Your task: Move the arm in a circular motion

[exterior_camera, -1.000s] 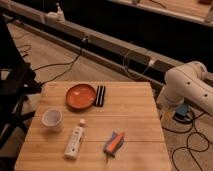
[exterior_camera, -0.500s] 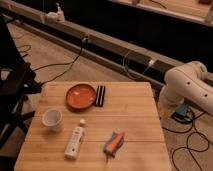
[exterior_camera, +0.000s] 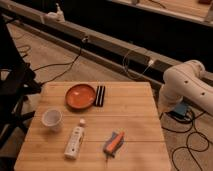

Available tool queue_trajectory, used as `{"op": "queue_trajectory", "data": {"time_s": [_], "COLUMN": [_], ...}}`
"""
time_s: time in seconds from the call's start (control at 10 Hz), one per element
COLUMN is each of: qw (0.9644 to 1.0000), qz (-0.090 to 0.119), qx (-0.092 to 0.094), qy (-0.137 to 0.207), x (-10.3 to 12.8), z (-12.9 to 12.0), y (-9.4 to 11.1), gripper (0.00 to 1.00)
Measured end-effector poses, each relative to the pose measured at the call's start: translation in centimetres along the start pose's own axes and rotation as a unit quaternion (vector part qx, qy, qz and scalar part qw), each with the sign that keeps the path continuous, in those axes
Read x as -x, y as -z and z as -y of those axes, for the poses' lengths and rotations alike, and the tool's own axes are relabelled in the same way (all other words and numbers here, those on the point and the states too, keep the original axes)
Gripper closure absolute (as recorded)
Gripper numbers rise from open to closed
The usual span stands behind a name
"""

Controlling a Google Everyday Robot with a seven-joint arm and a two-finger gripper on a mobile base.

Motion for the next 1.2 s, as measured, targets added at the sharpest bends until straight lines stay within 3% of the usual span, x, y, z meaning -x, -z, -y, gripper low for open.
{"op": "queue_trajectory", "data": {"time_s": [0.1, 0.4, 0.7, 0.9, 1.0, 1.2], "qw": [0.9998, 0.9984, 0.9961, 0.9914, 0.9872, 0.9769], "qz": [-0.012, -0.027, -0.017, 0.007, 0.031, 0.079], "qx": [-0.016, -0.043, -0.052, -0.049, -0.039, -0.012], "qy": [0.004, 0.024, 0.069, 0.121, 0.151, 0.198], "x": [0.4, 2.6, 8.7, 14.9, 18.5, 22.8], "z": [2.3, 7.1, 10.6, 10.9, 9.7, 5.5], "y": [-0.9, -3.1, -4.7, -5.0, -4.9, -3.8], "gripper": [1.00, 1.00, 1.00, 1.00, 1.00, 1.00]}}
